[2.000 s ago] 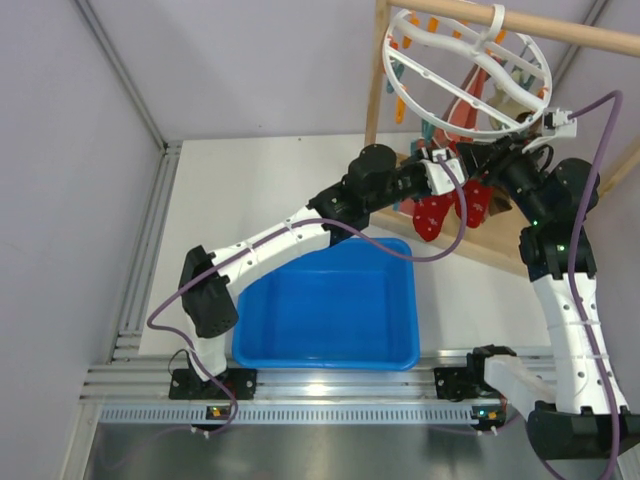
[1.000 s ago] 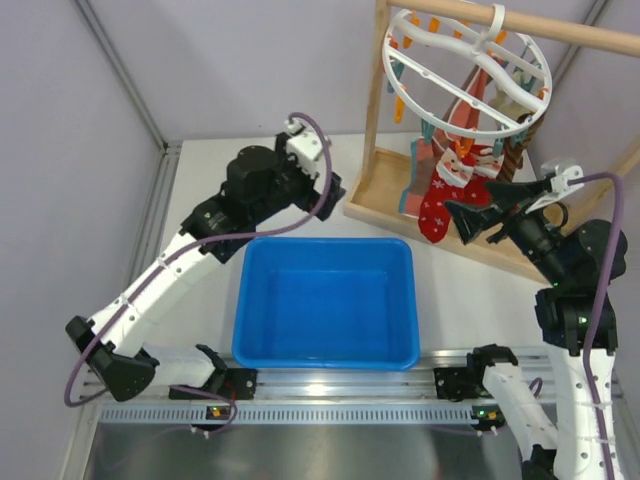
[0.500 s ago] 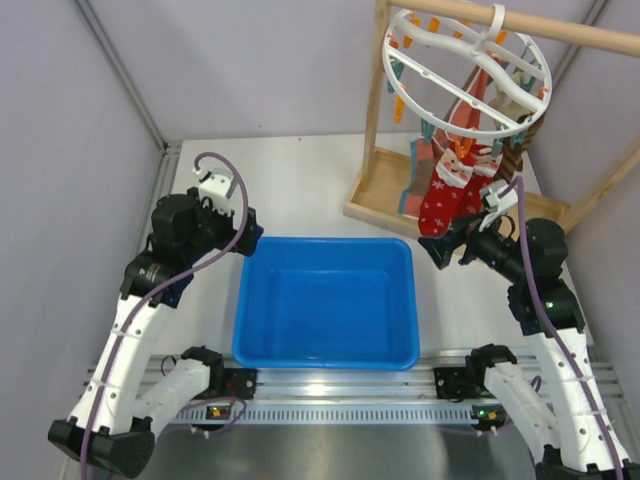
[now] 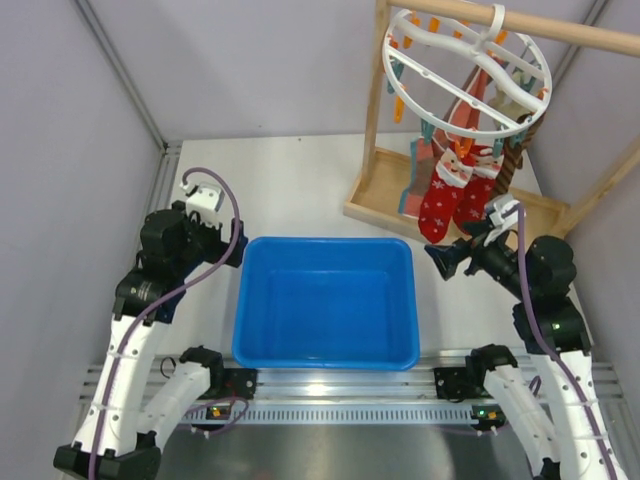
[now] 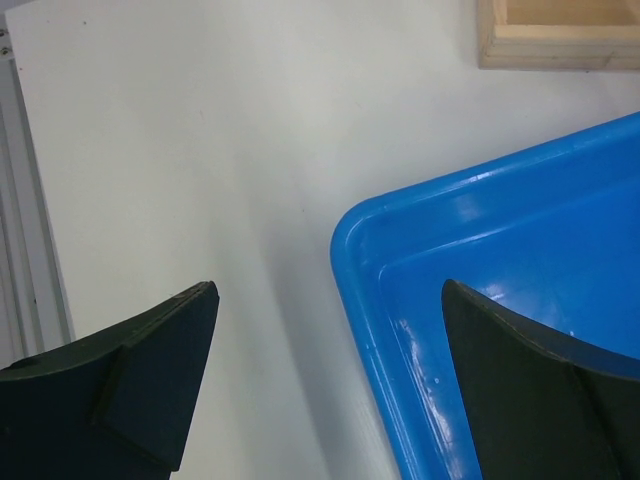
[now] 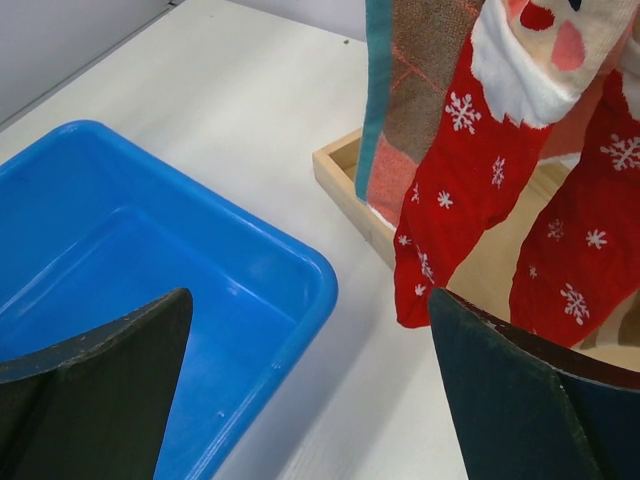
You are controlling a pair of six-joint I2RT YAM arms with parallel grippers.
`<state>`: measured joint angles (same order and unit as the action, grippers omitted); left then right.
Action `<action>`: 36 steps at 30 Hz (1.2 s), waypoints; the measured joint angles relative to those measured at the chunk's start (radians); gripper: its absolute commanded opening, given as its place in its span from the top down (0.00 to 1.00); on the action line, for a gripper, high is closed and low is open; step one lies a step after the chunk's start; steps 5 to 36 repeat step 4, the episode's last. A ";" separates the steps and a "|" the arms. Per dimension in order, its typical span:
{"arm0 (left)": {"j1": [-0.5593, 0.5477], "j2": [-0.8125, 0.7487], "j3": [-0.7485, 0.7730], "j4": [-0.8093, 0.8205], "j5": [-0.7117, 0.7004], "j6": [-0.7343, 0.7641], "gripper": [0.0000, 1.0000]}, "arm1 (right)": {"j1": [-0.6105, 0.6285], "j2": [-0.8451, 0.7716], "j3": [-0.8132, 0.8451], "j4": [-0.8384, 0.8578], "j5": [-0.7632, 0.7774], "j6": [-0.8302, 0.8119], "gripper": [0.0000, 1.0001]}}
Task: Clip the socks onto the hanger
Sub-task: Reset both arms
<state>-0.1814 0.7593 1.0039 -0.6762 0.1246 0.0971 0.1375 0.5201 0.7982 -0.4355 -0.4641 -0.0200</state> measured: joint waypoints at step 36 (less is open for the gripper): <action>0.000 -0.005 0.000 0.002 0.008 0.006 0.02 | 0.000 -0.013 0.000 -0.009 0.005 -0.006 0.00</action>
